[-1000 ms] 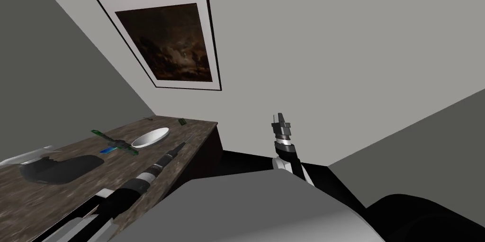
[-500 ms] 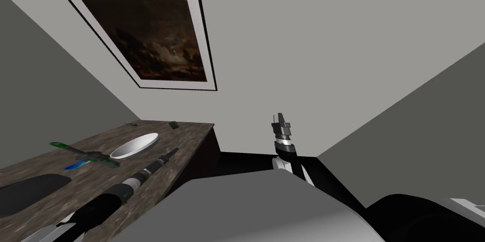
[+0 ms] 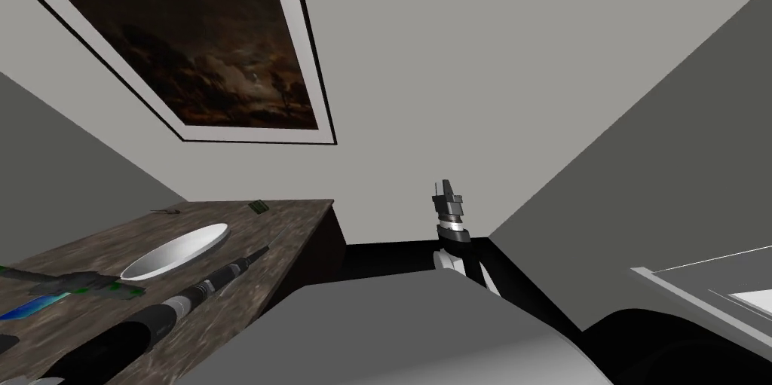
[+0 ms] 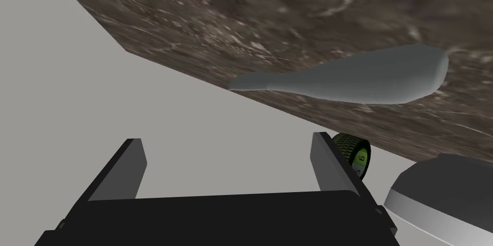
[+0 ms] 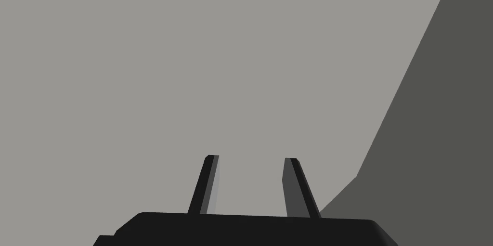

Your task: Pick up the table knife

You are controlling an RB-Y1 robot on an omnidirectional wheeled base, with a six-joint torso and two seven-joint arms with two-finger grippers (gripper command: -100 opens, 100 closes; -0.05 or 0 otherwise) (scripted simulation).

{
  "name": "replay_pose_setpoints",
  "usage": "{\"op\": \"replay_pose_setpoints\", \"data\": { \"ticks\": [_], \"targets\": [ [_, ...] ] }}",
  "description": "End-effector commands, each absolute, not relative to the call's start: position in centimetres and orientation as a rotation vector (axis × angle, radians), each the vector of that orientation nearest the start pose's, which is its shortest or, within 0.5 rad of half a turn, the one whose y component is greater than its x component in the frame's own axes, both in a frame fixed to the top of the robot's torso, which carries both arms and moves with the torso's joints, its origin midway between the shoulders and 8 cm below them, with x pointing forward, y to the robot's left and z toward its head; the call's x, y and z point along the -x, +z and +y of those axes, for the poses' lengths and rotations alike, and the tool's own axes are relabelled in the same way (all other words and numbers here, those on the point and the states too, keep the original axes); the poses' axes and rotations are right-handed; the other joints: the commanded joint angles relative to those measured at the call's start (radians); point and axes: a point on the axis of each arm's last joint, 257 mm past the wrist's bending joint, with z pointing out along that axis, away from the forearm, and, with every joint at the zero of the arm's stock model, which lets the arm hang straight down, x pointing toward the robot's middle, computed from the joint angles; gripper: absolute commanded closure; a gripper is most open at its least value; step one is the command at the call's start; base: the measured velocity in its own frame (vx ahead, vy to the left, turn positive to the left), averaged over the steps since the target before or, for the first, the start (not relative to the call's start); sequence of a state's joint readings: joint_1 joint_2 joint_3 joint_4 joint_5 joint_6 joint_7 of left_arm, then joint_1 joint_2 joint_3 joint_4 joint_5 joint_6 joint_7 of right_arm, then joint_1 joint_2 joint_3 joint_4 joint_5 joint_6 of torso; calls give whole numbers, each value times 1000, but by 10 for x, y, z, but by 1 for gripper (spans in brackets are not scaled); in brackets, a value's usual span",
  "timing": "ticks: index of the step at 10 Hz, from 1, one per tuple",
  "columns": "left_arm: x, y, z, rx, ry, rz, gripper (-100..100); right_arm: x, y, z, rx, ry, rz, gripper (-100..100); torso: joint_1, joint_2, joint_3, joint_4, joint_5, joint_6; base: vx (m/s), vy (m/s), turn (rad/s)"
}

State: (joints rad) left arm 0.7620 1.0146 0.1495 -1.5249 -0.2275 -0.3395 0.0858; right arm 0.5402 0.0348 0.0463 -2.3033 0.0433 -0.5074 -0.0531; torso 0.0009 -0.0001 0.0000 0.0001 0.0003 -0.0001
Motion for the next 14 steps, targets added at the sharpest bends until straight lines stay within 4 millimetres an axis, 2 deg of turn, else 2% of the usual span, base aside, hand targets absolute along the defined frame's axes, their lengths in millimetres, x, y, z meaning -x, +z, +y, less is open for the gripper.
{"op": "replay_pose_setpoints", "data": {
  "ticks": [1,6,10,11,12,13,14],
  "targets": [
    [-265,-309,586,455,-156,2088,-100,-338,24,-266,-686,1354,597,0,0,0,0,0,0,0,-15,-1,-193],
    [-236,-323,622,310,5,2256,-100,-338,24,-266,-686,1354,597,0,0,0,0,0,0,0,-19,6,-200],
    [-212,-338,630,193,75,2370,-100,-338,24,-266,-685,1354,597,0,1,0,0,0,0,0,-22,22,-173],
    [-217,-336,629,212,65,2350,-100,-338,24,-266,-686,1354,598,0,1,0,0,0,0,0,-12,14,-34],
    [-217,-336,629,208,67,2353,0,-338,24,-266,-686,1354,598,0,0,0,0,0,0,-1,0,0,0],
    [-218,-343,633,206,63,2362,-100,-338,24,-266,-686,1354,598,0,-1,0,0,0,0,-1,-31,-13,7],
    [-228,-339,636,204,68,2344,-100,-338,24,-266,-686,1354,597,0,-1,1,1,0,0,-1,-40,-22,7]
  ]
}}
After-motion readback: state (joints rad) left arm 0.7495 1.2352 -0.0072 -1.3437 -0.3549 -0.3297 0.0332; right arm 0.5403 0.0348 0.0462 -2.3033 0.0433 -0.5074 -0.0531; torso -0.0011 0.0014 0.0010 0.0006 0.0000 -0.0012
